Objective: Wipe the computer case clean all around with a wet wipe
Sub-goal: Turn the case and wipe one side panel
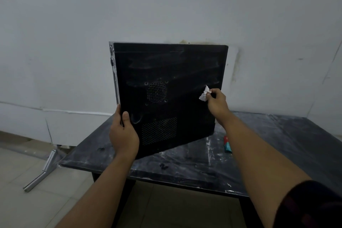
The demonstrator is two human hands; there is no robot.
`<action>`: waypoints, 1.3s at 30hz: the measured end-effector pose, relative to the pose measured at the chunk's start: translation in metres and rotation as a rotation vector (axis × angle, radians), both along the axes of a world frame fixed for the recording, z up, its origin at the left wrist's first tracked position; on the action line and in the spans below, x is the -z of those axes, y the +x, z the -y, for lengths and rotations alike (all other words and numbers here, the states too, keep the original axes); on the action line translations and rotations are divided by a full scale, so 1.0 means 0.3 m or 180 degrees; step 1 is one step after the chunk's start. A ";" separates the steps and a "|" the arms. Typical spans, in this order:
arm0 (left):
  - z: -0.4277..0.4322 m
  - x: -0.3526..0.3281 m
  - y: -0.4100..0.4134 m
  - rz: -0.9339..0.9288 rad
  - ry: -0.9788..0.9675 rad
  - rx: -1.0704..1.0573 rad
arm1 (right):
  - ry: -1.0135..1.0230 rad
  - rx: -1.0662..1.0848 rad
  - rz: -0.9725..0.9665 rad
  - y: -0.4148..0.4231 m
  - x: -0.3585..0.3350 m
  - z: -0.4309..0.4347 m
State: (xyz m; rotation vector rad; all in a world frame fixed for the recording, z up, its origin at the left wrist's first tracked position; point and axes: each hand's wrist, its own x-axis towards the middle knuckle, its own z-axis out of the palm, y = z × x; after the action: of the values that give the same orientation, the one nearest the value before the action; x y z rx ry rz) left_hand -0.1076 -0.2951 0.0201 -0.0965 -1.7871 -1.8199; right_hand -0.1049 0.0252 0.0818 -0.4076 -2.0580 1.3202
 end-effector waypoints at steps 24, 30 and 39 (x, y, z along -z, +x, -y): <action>0.036 -0.005 -0.010 0.0074 -0.0044 -0.0427 | 0.0268 0.0804 -0.0256 0.150 0.029 0.093; 0.044 0.003 0.015 0.0091 0.0040 -0.0347 | 0.0271 0.1246 -0.0460 0.268 0.053 0.125; -0.013 -0.008 0.084 0.0165 0.0170 0.0132 | 0.0186 0.1735 -0.0586 0.427 0.041 0.119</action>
State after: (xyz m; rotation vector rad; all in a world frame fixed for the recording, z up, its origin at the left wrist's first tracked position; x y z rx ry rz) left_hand -0.0825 -0.2914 0.0226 -0.0666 -1.7825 -1.9142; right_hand 0.0233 -0.0103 0.0694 -0.7300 -1.6658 0.9261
